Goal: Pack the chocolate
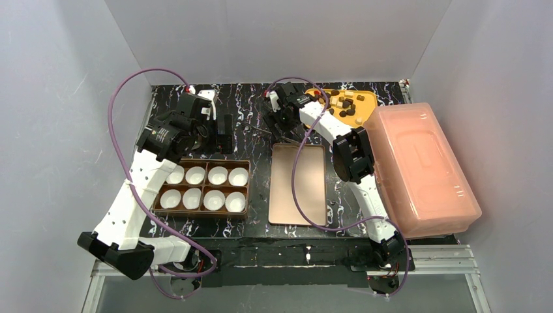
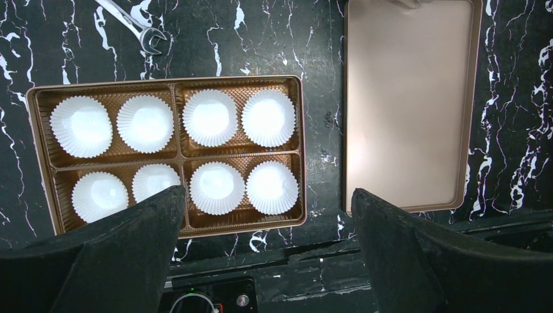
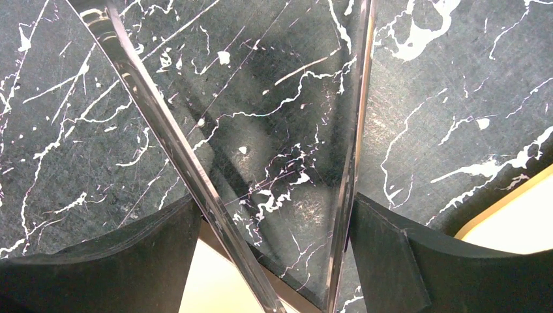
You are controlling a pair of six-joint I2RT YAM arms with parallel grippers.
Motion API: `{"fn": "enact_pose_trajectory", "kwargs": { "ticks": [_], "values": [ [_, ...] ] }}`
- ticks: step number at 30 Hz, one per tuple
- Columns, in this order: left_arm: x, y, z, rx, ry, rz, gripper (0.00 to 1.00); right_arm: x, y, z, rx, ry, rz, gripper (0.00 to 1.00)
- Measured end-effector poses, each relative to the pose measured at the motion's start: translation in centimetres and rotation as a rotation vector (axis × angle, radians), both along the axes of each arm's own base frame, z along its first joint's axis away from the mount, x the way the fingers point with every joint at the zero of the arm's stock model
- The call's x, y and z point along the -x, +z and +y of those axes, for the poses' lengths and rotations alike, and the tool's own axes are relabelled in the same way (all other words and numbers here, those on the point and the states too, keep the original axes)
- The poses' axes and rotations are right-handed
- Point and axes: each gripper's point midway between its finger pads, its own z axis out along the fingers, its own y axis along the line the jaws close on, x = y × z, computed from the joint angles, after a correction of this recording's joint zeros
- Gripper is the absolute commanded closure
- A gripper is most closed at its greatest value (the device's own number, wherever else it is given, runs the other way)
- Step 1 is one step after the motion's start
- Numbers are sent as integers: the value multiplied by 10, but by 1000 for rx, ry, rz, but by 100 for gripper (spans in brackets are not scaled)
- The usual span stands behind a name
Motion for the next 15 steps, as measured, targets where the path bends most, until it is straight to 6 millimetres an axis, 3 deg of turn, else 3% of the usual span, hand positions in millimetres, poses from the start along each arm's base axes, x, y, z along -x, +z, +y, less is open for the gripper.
{"fn": "enact_pose_trajectory", "kwargs": {
  "ticks": [15],
  "values": [
    [0,-2,-2,6,-5,5,1,0,-4,-4,20,-10,-1,13]
  ]
}}
